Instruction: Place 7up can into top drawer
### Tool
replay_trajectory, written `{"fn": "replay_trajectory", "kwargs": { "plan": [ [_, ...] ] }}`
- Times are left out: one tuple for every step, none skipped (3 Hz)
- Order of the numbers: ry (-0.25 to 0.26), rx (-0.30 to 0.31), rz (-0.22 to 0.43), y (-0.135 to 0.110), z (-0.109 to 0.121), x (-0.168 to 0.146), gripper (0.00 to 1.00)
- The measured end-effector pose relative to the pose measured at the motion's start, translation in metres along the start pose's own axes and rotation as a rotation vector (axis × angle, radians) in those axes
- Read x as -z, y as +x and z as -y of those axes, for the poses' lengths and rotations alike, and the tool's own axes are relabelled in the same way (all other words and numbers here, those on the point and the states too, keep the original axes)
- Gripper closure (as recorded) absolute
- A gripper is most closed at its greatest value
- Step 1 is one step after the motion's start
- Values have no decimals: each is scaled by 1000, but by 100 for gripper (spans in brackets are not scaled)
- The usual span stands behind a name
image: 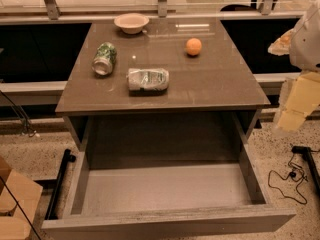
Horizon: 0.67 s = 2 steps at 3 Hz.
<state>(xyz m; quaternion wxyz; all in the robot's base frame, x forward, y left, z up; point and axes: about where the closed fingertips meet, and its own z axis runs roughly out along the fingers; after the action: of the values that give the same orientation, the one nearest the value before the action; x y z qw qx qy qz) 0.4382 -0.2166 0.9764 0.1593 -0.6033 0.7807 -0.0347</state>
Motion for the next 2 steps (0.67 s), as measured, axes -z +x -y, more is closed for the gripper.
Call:
{"fn": "replay_trajectory", "kwargs": {
  "plan": [
    [0, 0, 0, 0, 0, 0, 0],
    [0, 30, 22, -17, 7, -7, 0]
  ]
}}
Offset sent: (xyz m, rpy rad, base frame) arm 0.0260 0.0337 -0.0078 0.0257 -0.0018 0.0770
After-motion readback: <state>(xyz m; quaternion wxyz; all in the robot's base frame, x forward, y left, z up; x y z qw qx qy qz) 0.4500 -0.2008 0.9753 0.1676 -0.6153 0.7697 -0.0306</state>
